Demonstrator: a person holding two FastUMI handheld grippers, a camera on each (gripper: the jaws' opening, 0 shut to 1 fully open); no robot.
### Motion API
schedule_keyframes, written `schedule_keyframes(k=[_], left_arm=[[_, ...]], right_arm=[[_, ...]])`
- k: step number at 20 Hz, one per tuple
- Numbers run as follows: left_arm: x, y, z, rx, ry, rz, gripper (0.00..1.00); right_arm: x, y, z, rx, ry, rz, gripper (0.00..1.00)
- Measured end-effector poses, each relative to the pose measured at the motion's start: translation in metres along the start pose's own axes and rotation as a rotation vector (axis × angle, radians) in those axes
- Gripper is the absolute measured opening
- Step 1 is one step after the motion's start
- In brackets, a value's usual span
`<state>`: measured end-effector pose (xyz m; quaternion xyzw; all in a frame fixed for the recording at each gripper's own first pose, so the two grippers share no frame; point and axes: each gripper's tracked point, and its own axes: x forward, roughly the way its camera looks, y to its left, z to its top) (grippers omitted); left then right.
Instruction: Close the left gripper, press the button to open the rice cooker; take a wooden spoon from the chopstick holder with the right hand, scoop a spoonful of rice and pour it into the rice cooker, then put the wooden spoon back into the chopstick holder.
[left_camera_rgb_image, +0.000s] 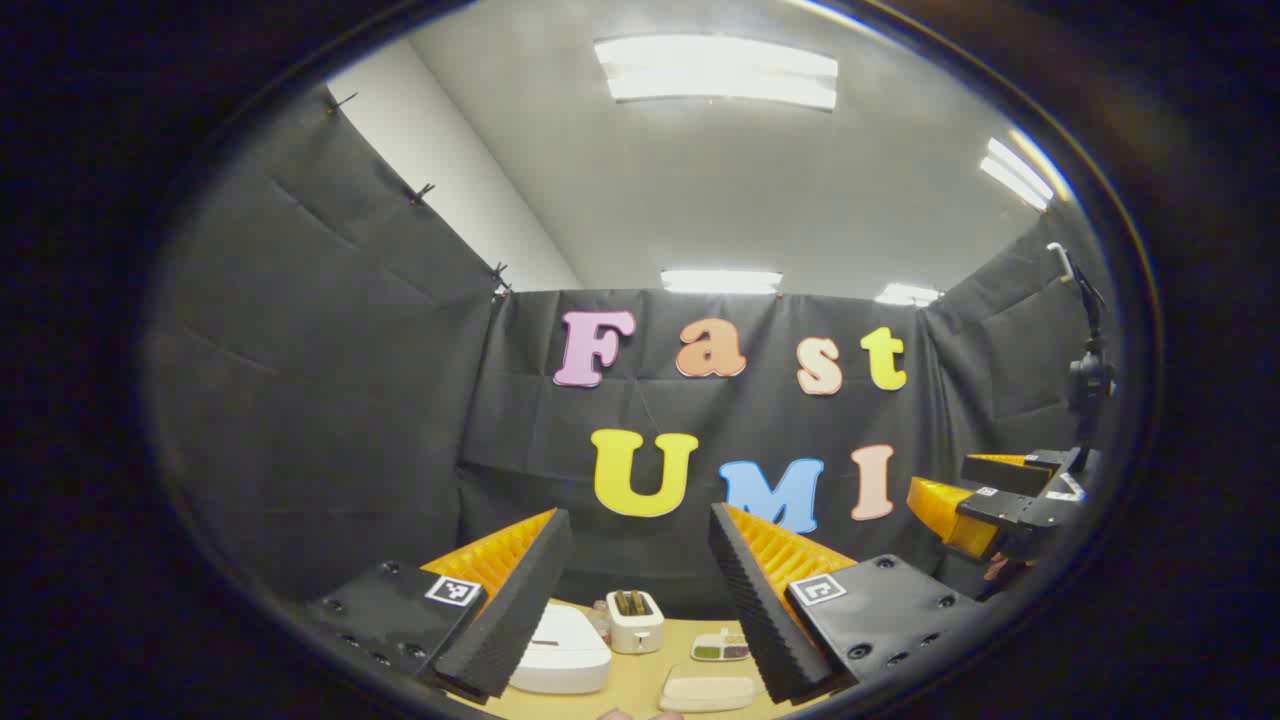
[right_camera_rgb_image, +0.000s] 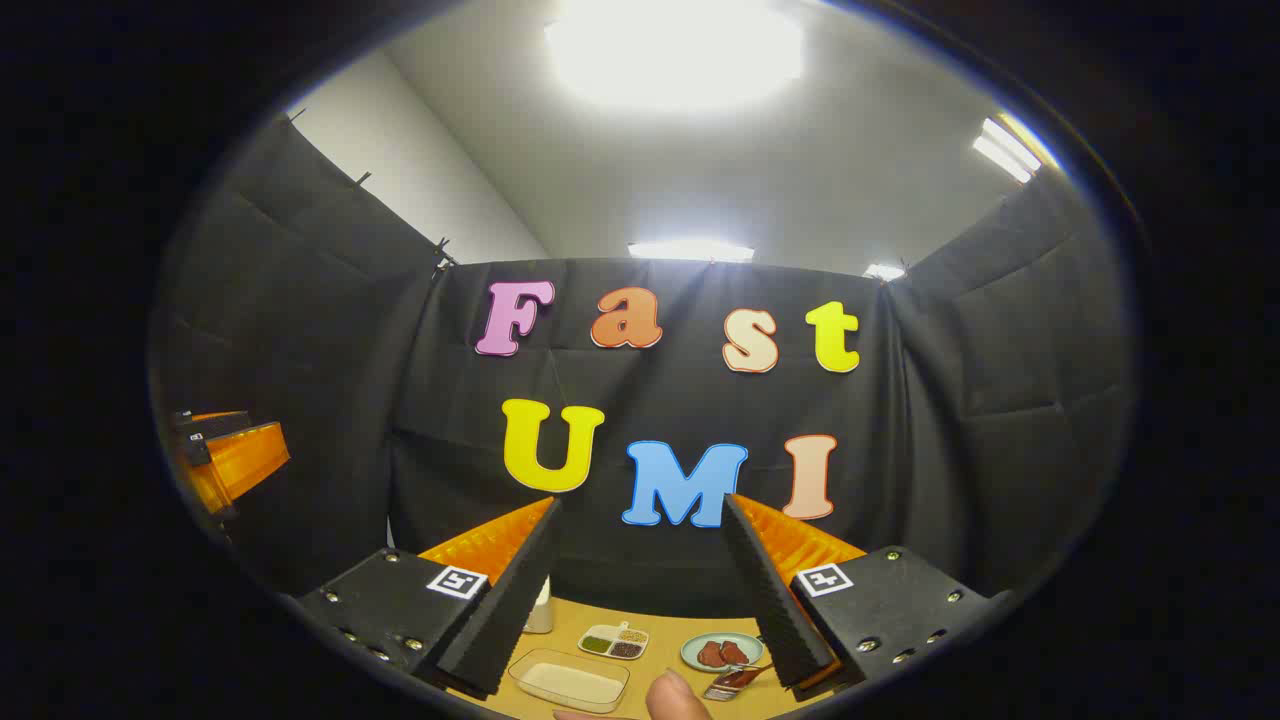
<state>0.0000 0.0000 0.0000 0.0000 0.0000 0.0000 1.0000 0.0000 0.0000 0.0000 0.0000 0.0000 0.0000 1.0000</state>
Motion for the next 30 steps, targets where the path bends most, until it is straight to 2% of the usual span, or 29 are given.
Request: schedule_keyframes(k=[5,6,7,9,10,11,12,13,19,20,21,30], left_arm=[[-0.004,-0.002,0.005,0.006,-0.013,0.004,0.92],[-0.004,-0.002,0.005,0.010,-0.012,0.006,0.96],[-0.005,-0.002,0.003,0.013,-0.008,0.008,0.92],[-0.006,-0.002,0.003,0.012,-0.006,0.009,0.92],[-0.006,-0.004,0.003,0.010,-0.007,0.011,0.96],[-0.006,-0.004,0.003,0.011,-0.004,0.011,0.92],[-0.007,-0.004,0.001,0.014,-0.004,0.012,0.96],[-0.006,-0.005,0.002,0.017,-0.003,0.013,0.92],[-0.008,-0.006,-0.001,0.015,-0.001,0.019,0.92],[-0.009,-0.006,-0.003,0.013,0.000,0.019,0.96],[-0.009,-0.007,-0.004,0.011,0.000,0.019,0.92],[0.007,-0.022,-0.042,0.003,0.068,0.025,0.92]], right_arm=[[-0.003,0.001,0.002,-0.011,-0.007,0.008,0.96],[-0.004,0.001,0.003,-0.012,-0.009,0.011,0.97],[-0.003,0.002,0.003,-0.012,-0.007,0.015,0.97],[-0.003,0.001,0.005,-0.012,-0.016,0.016,0.97],[-0.004,0.001,0.005,-0.014,-0.019,0.015,0.96],[-0.003,0.001,0.005,-0.015,-0.020,0.015,0.96],[-0.002,0.001,0.004,-0.016,-0.018,0.018,0.96],[-0.002,0.002,0.003,-0.016,-0.012,0.021,0.96],[-0.003,-0.001,0.003,-0.020,-0.023,0.018,0.96],[-0.004,-0.001,0.004,-0.020,-0.025,0.017,0.96],[-0.004,-0.002,0.004,-0.019,-0.028,0.015,0.96],[-0.005,-0.028,-0.008,-0.041,-0.035,0.010,0.96]])
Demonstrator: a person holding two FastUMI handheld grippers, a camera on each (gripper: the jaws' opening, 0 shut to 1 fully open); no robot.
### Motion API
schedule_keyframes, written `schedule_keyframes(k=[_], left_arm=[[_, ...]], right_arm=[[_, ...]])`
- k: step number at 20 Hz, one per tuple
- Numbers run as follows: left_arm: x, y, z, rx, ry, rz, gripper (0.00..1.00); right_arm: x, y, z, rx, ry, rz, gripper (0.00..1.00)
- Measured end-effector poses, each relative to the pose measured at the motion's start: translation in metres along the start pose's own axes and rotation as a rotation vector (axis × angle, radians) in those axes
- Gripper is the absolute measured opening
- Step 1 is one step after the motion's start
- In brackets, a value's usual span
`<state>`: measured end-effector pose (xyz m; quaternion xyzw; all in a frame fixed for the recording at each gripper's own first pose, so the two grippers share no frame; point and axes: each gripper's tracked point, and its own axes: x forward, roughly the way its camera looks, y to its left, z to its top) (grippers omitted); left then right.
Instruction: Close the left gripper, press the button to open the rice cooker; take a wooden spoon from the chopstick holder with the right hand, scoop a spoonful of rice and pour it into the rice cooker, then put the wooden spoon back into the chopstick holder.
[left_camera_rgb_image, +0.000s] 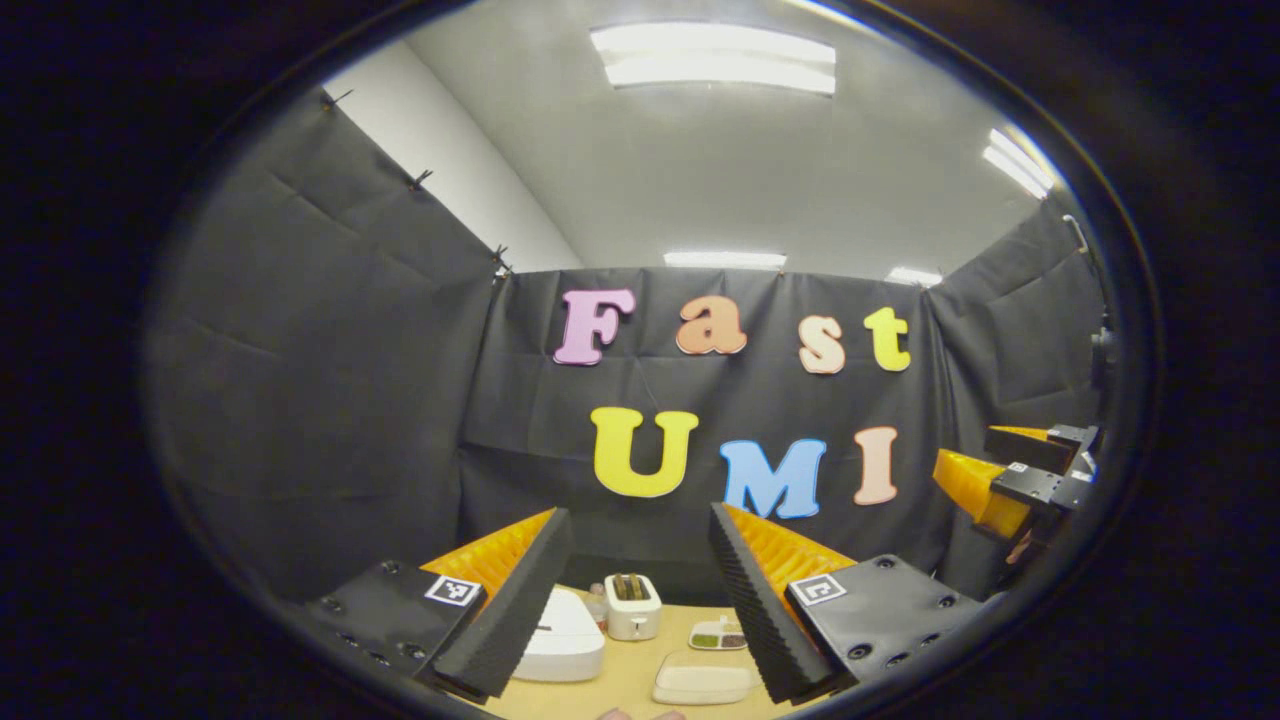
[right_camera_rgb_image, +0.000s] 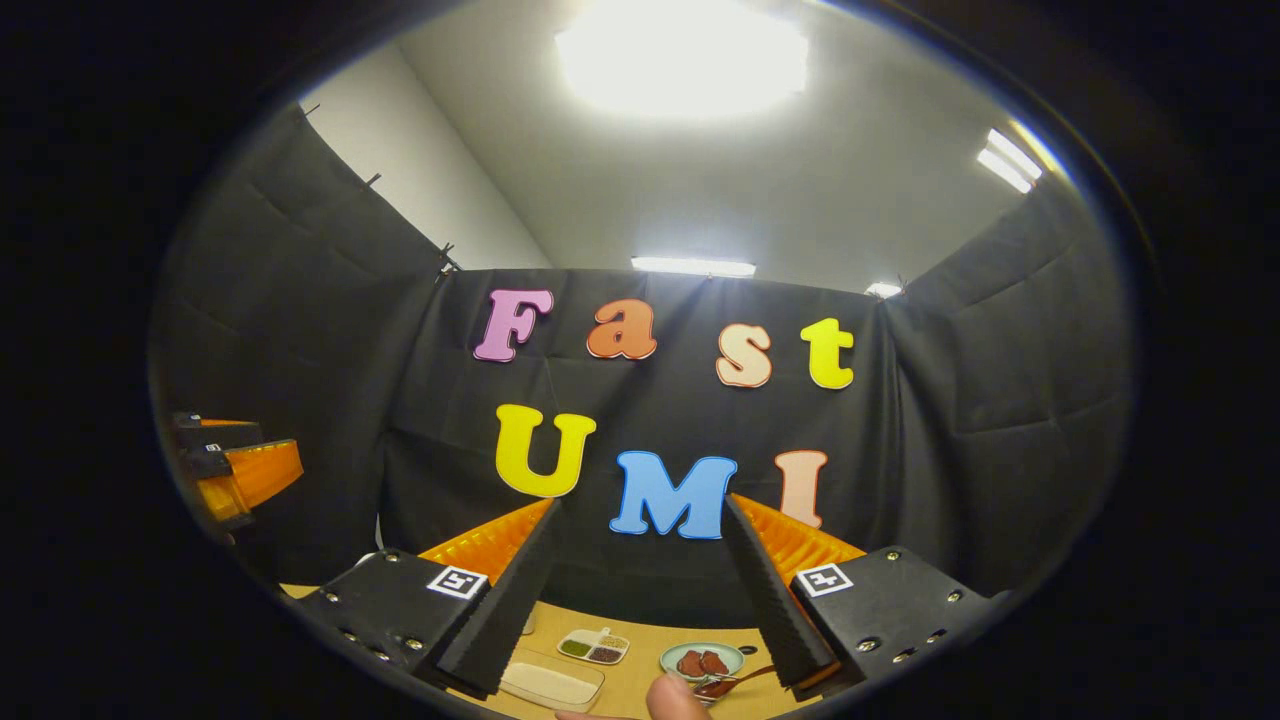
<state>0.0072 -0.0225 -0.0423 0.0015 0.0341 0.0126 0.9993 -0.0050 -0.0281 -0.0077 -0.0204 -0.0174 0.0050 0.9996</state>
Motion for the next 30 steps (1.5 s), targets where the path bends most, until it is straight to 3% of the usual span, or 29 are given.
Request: schedule_keyframes(k=[1,2,4,5,8,9,10,11,15,17,20,23,25,27,30], left_arm=[[0.001,-0.002,-0.005,-0.001,0.010,0.003,0.92],[0.004,-0.004,-0.013,0.000,0.022,0.005,1.00],[0.006,-0.008,-0.029,0.015,0.052,0.019,1.00],[0.009,-0.008,-0.034,0.031,0.058,0.031,0.93],[0.010,-0.009,-0.058,0.053,0.100,0.040,0.96],[0.014,-0.006,-0.064,0.051,0.108,0.034,0.93],[0.023,0.000,-0.073,0.045,0.113,0.026,0.96],[0.035,0.007,-0.080,0.036,0.114,0.016,0.92],[0.077,0.052,-0.121,0.049,0.157,0.008,0.92],[0.099,0.073,-0.152,0.057,0.196,-0.005,0.79],[0.135,0.096,-0.200,0.067,0.265,-0.028,0.51],[0.169,0.129,-0.251,0.068,0.345,0.026,0.27],[0.184,0.141,-0.297,0.031,0.448,0.039,0.07],[0.198,0.155,-0.336,-0.019,0.523,0.063,0.09],[0.221,0.176,-0.392,0.055,0.612,0.118,0.08]], right_arm=[[0.001,-0.003,-0.005,0.006,0.006,0.007,0.96],[0.003,-0.005,-0.009,0.015,0.010,0.019,0.96],[0.006,-0.011,-0.022,0.033,0.028,0.040,0.96],[0.009,-0.012,-0.030,0.039,0.036,0.051,0.96],[0.016,-0.006,-0.054,0.061,0.089,0.072,0.97],[0.019,-0.002,-0.057,0.067,0.094,0.073,0.96],[0.023,0.000,-0.061,0.071,0.101,0.064,0.96],[0.029,0.003,-0.064,0.073,0.110,0.048,0.96],[0.047,0.030,-0.071,0.141,0.186,0.008,0.97],[0.052,0.025,-0.068,0.125,0.190,-0.049,0.96],[0.057,0.031,-0.067,0.089,0.197,-0.107,0.96],[0.060,0.030,-0.072,0.042,0.220,-0.176,0.96],[0.062,0.039,-0.078,0.013,0.250,-0.181,0.97],[0.064,0.031,-0.080,-0.023,0.264,-0.220,0.97],[0.067,0.033,-0.090,-0.067,0.301,-0.239,0.96]])
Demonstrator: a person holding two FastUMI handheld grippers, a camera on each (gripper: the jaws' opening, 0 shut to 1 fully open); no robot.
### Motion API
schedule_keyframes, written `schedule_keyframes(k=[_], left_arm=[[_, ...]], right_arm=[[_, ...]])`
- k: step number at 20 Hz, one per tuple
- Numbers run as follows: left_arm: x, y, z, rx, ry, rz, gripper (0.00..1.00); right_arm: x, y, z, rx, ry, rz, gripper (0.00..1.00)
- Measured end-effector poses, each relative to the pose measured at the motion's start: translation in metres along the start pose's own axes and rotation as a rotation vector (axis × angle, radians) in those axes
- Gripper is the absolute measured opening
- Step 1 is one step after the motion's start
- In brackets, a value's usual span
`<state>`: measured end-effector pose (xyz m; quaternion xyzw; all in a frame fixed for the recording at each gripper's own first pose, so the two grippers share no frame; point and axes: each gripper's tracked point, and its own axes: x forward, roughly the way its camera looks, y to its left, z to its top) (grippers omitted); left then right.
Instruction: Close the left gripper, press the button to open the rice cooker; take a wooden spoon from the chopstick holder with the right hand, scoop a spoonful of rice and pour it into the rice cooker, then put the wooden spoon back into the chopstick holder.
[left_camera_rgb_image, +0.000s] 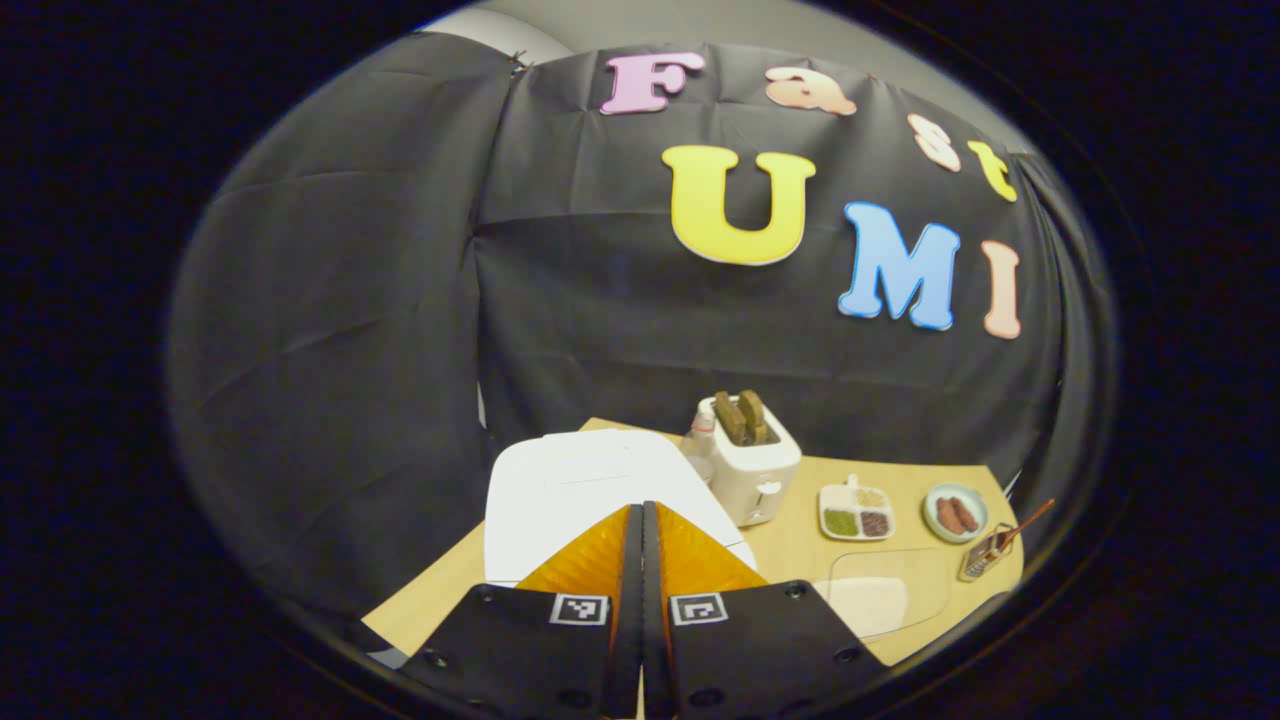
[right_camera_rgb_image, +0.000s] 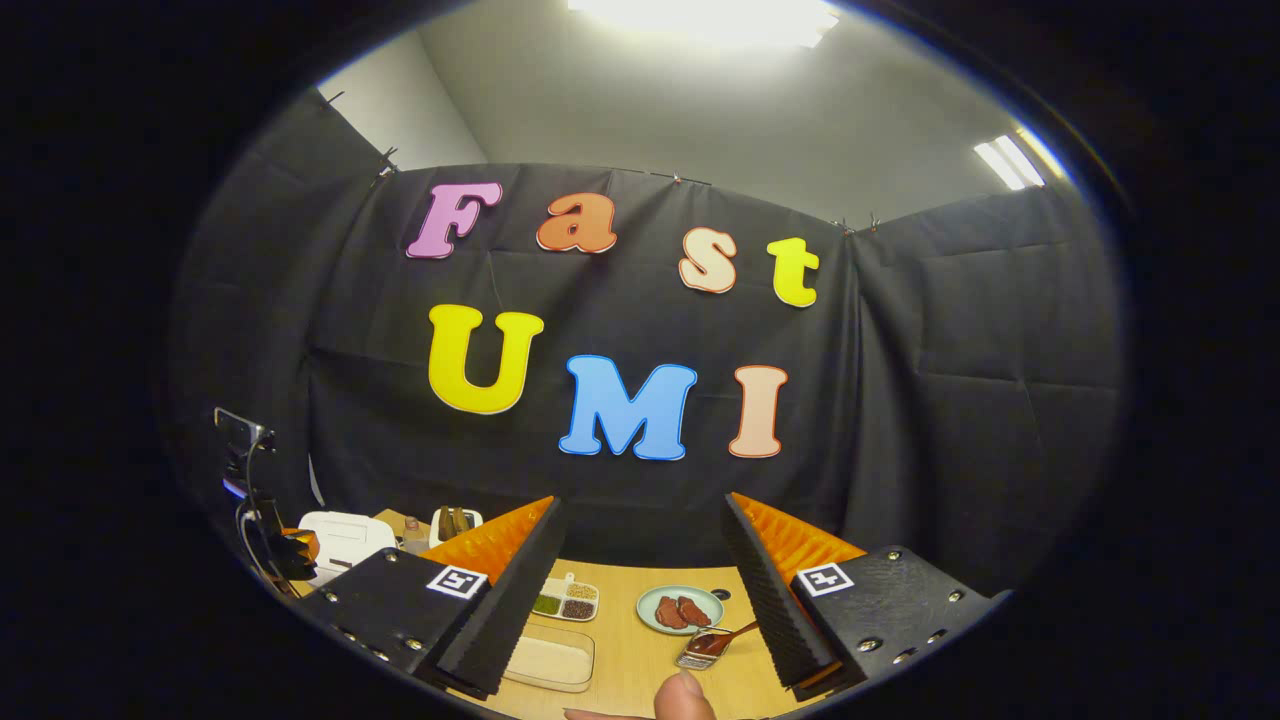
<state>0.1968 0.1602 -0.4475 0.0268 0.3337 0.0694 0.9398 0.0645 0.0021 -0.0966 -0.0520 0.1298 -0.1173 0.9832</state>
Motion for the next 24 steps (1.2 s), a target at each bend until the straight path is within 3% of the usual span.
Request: schedule_keyframes(k=[5,10,13,18,20,24], left_arm=[[0.055,0.003,-0.035,0.002,0.109,0.041,0.09],[0.076,0.003,-0.073,-0.005,0.194,0.087,0.09],[0.073,0.006,-0.062,0.072,0.136,0.099,0.09],[0.033,0.018,0.023,-0.010,-0.171,0.112,0.09],[0.024,0.019,0.028,-0.047,-0.203,0.104,0.10],[0.024,0.022,-0.003,-0.067,-0.144,0.090,0.10]], right_arm=[[0.008,0.007,-0.014,-0.056,0.055,-0.009,0.97],[0.012,0.011,-0.016,-0.076,0.065,-0.004,0.97],[0.009,0.015,-0.017,-0.075,0.067,0.005,0.97],[0.004,0.020,-0.017,-0.052,0.063,0.024,0.97],[0.001,0.019,-0.017,-0.039,0.059,0.026,0.97],[-0.009,0.011,-0.016,-0.036,0.050,0.019,0.97]])
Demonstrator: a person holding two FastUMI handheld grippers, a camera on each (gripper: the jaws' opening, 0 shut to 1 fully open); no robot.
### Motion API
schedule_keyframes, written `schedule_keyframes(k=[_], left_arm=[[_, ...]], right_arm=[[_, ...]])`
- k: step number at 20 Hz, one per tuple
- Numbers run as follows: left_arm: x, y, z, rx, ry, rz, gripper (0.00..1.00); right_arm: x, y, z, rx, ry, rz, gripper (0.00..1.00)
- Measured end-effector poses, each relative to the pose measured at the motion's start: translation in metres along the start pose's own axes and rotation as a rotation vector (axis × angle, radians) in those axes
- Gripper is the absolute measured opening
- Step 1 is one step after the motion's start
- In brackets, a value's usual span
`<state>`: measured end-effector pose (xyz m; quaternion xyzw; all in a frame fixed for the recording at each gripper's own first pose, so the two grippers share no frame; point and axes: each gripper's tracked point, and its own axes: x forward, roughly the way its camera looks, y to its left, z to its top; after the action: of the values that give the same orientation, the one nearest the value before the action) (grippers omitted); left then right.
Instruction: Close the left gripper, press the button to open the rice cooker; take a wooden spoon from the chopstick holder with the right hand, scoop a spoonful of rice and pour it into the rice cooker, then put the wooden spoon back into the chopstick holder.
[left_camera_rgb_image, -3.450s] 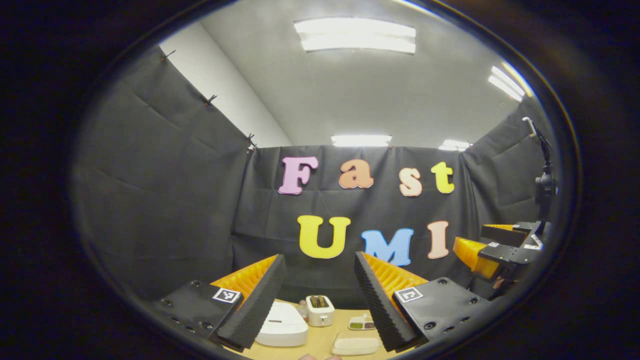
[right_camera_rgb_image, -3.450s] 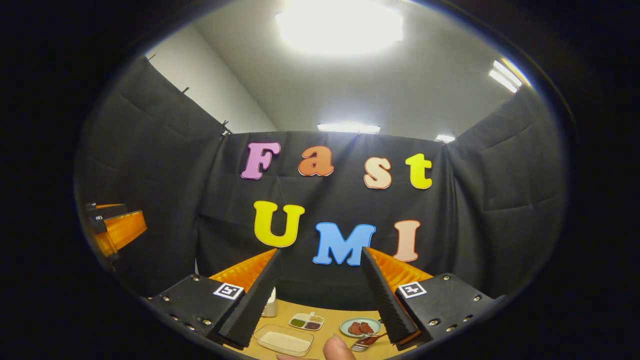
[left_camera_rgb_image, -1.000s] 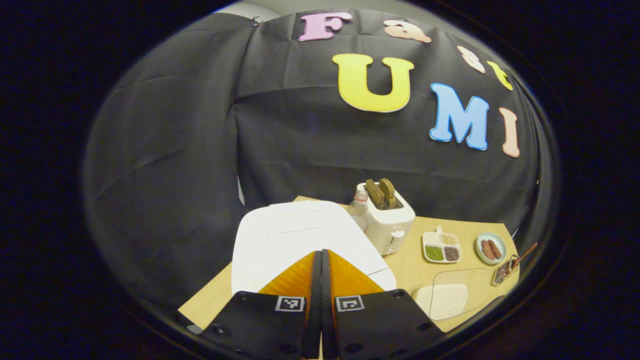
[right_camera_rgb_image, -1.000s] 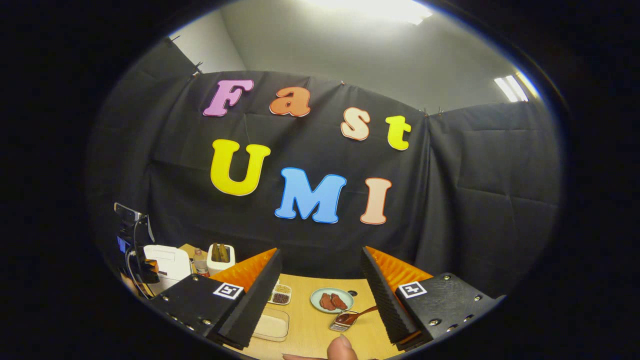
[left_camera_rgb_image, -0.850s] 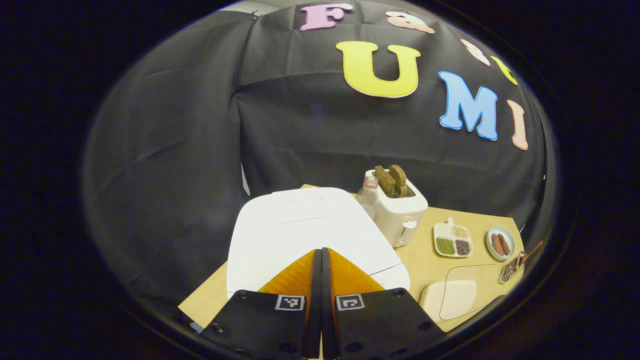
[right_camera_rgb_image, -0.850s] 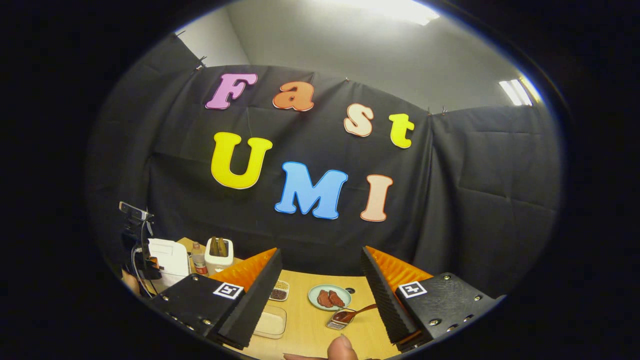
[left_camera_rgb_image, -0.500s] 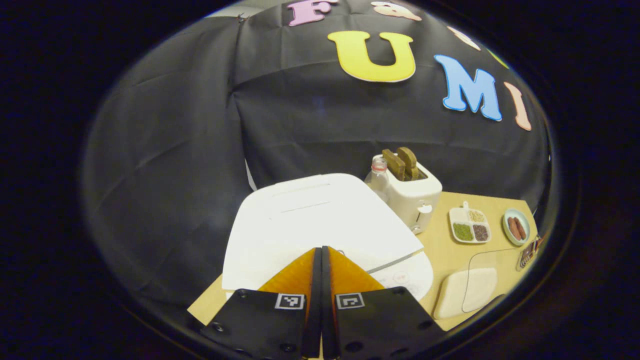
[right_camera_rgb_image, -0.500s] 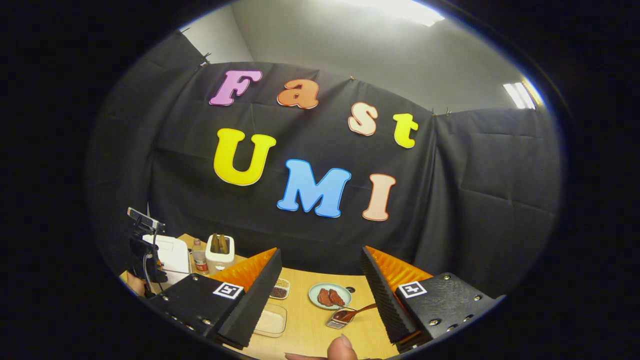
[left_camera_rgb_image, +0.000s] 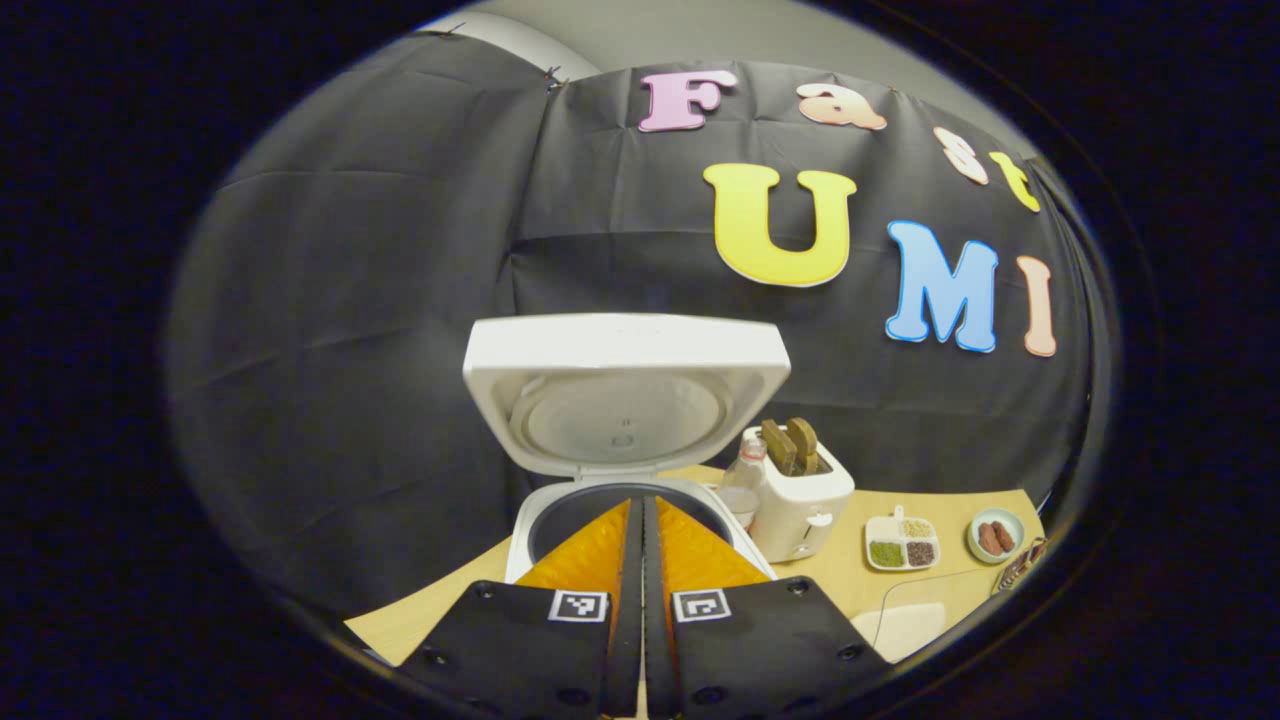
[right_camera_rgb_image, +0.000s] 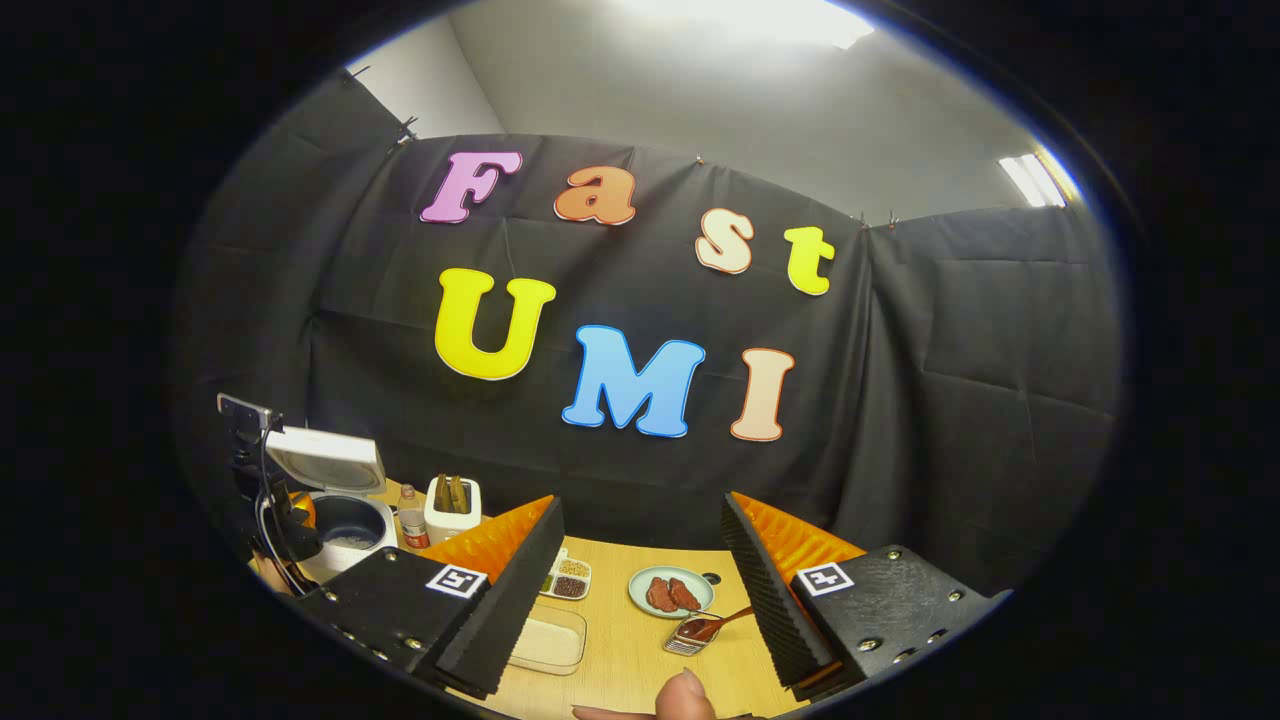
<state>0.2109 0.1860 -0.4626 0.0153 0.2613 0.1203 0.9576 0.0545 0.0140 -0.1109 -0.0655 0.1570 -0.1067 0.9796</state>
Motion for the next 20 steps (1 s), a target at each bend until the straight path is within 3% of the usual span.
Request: schedule_keyframes(k=[8,11,15,18,19,20], left_arm=[[-0.024,0.004,-0.005,0.008,0.005,-0.020,0.10],[-0.040,0.004,0.002,-0.003,0.002,-0.029,0.10],[-0.072,-0.003,0.018,-0.012,-0.024,-0.059,0.11],[-0.098,-0.001,0.031,-0.003,-0.052,-0.045,0.29],[-0.106,-0.002,0.036,-0.004,-0.059,-0.038,0.39],[-0.117,-0.005,0.041,-0.010,-0.069,-0.030,0.39]], right_arm=[[-0.013,-0.013,-0.001,0.022,-0.012,-0.013,0.97],[-0.008,-0.031,-0.003,0.047,-0.048,-0.035,0.97],[0.012,-0.069,-0.038,0.155,-0.038,-0.053,0.97],[0.036,-0.103,-0.088,0.229,0.026,-0.082,0.97],[0.044,-0.110,-0.103,0.250,0.047,-0.081,0.97],[0.053,-0.118,-0.118,0.270,0.065,-0.080,0.97]])
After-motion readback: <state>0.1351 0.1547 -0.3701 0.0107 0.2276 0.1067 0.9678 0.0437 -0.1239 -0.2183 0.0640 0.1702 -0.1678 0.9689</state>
